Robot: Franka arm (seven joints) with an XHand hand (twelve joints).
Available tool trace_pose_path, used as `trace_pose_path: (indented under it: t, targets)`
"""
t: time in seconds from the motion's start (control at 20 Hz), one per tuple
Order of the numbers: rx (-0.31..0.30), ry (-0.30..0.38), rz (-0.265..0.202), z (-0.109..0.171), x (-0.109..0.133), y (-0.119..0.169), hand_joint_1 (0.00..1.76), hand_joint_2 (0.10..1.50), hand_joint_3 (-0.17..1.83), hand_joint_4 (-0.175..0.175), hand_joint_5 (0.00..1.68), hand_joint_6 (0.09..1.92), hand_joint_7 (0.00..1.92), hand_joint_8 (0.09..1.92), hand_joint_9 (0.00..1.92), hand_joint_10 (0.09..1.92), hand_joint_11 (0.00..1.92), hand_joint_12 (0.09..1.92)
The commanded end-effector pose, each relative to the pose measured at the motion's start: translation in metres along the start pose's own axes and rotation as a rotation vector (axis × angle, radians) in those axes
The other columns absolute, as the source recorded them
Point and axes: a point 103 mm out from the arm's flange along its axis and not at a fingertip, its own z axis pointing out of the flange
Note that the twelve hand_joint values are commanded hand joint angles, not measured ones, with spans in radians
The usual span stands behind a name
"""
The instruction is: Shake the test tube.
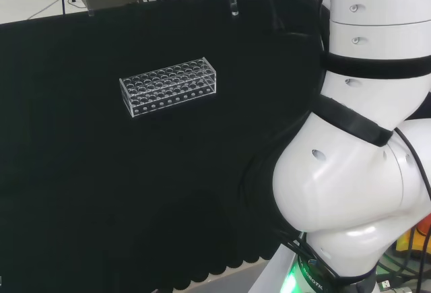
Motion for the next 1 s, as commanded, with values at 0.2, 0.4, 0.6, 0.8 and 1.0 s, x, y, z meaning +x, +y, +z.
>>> trace_pose_path:
  t: [0.2, 0.4, 0.6, 0.8, 1.0]
  targets:
    - [-0.004, 0.021, -0.026, 0.0, 0.007, -0.002, 1.44, 0.55, 0.74, -0.175, 1.35, 0.4, 1.46, 0.69, 1.55, 0.09, 0.91, 1.17]
    - [-0.009, 0.048, -0.087, 0.004, 0.035, -0.003, 1.44, 0.55, 0.74, -0.175, 1.35, 0.4, 1.46, 0.69, 1.55, 0.09, 0.91, 1.17]
    - [-0.014, 0.075, -0.143, 0.003, 0.064, -0.004, 1.44, 0.55, 0.74, -0.175, 1.35, 0.41, 1.46, 0.69, 1.55, 0.09, 0.91, 1.17]
    - [-0.014, 0.081, -0.179, 0.002, 0.082, -0.002, 1.44, 0.55, 0.74, -0.175, 1.35, 0.41, 1.46, 0.69, 1.55, 0.09, 0.91, 1.17]
    - [-0.007, 0.094, -0.195, 0.004, 0.09, 0.002, 1.44, 0.55, 0.74, -0.175, 1.35, 0.41, 1.46, 0.69, 1.55, 0.09, 0.91, 1.17]
